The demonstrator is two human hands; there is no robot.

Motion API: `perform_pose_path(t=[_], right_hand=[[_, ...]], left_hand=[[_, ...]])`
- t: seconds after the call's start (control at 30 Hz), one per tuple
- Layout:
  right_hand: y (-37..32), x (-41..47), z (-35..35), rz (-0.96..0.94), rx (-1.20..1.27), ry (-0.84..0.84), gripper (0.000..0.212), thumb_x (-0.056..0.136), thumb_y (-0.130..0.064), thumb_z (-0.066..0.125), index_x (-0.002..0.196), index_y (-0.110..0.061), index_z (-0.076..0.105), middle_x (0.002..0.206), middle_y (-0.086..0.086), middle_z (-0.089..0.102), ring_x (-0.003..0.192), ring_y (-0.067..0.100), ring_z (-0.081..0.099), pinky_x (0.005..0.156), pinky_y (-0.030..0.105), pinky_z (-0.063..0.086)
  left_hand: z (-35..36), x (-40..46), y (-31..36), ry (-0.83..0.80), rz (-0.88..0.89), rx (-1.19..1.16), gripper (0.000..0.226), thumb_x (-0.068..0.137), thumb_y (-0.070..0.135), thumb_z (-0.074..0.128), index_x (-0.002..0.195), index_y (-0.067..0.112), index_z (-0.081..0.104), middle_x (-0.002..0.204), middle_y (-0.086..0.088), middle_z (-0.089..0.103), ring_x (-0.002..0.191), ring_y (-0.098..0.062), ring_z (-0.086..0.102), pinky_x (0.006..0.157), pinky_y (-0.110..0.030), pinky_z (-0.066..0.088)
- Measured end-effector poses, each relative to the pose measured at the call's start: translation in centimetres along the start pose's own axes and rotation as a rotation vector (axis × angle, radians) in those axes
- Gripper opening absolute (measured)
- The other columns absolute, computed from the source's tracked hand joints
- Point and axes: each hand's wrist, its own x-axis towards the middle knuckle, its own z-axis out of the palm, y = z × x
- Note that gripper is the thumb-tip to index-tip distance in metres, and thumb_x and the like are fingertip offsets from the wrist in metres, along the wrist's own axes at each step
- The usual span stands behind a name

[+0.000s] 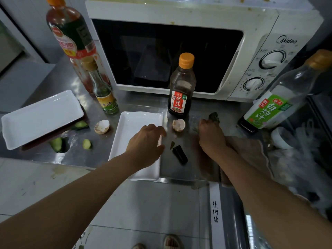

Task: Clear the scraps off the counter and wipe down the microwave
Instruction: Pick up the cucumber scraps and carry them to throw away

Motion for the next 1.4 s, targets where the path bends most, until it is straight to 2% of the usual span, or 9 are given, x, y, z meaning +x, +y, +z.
perform_pose_path(t=[0.23,0.37,0.53,0.67,0.8,1.0,1.13,1.23,1.4], right_hand=[[1.3,-1.3,-0.7,0.039,0.16,0.01,0.016,0.087,0.006,0.05,0.099,-0.001,0.057,0.103,0.018,0.058,0.097,0.027,0.053,0.072,0.026,0.037],[2.1,-2.2,-1.6,0.054,0.257,0.049,0.015,0.09,0.002,0.05,0.1,-0.006,0.057,0.099,0.013,0.06,0.089,0.023,0.056,0.067,0.029,0.041],[2.3,-2.9,-2.0,0.035,0.401,0.053,0.018,0.088,0.003,0.053,0.103,-0.006,0.06,0.104,0.012,0.064,0.095,0.023,0.06,0.083,0.038,0.052],[2.4,-3.4,-1.8,0.02,0.44,0.048,0.02,0.089,0.003,0.054,0.105,-0.005,0.064,0.105,0.012,0.067,0.097,0.022,0.062,0.086,0.032,0.052],[2.3,-3.8,-1.8,0.0,0.459,0.068,0.014,0.089,-0.002,0.056,0.1,-0.005,0.064,0.101,0.01,0.067,0.091,0.019,0.063,0.081,0.027,0.051],[1.6,-3.8,-2.3,0.038,0.506,0.05,0.012,0.09,-0.007,0.057,0.099,-0.008,0.064,0.099,0.007,0.066,0.086,0.014,0.06,0.075,0.022,0.048],[0.0,-4.0,-3.2,0.047,0.491,0.021,0.013,0.091,-0.007,0.056,0.101,-0.007,0.064,0.103,0.008,0.065,0.092,0.017,0.06,0.083,0.028,0.05],[-1.6,-4.2,-3.4,0.024,0.491,-0.005,0.011,0.09,-0.007,0.056,0.097,-0.007,0.065,0.097,0.006,0.064,0.089,0.017,0.059,0.078,0.026,0.047],[-4.1,-4.3,-2.4,0.034,0.499,-0.023,0.008,0.088,-0.008,0.059,0.092,-0.008,0.066,0.093,0.007,0.067,0.084,0.017,0.061,0.079,0.032,0.052]], left_hand=[[0.6,0.2,1.2,-0.042,0.048,0.008,0.036,0.083,0.021,0.067,0.118,0.023,0.057,0.124,0.0,0.056,0.112,-0.02,0.051,0.088,-0.033,0.048],[1.8,0.6,1.9,-0.069,0.104,0.052,0.04,0.081,0.015,0.068,0.118,0.025,0.059,0.126,0.001,0.054,0.111,-0.02,0.051,0.087,-0.034,0.051],[3.1,1.5,2.5,-0.081,0.216,0.224,0.043,0.079,0.016,0.068,0.116,0.035,0.059,0.129,0.005,0.051,0.113,-0.019,0.049,0.087,-0.028,0.047],[3.6,1.8,2.7,-0.062,0.318,0.286,0.037,0.079,0.013,0.069,0.111,0.032,0.065,0.128,0.009,0.055,0.12,-0.017,0.042,0.089,-0.027,0.041],[3.5,1.9,2.9,-0.078,0.316,0.305,0.031,0.082,0.023,0.07,0.111,0.031,0.065,0.128,0.007,0.055,0.119,-0.017,0.042,0.091,-0.028,0.04],[1.7,1.2,2.7,0.007,0.207,0.189,0.027,0.08,0.028,0.071,0.107,0.027,0.065,0.115,0.002,0.059,0.104,-0.019,0.051,0.076,-0.023,0.038],[-0.5,0.1,1.9,0.045,0.083,0.067,0.025,0.081,0.027,0.07,0.105,0.022,0.066,0.106,-0.001,0.061,0.094,-0.019,0.056,0.071,-0.024,0.04],[-2.1,-0.7,0.8,0.048,0.04,0.017,0.02,0.082,0.021,0.069,0.101,0.016,0.066,0.102,-0.005,0.059,0.093,-0.023,0.056,0.077,-0.036,0.048],[-3.5,-1.7,-1.1,0.063,0.03,-0.004,0.017,0.084,0.017,0.067,0.1,0.013,0.066,0.099,-0.004,0.06,0.091,-0.021,0.056,0.077,-0.033,0.047]])
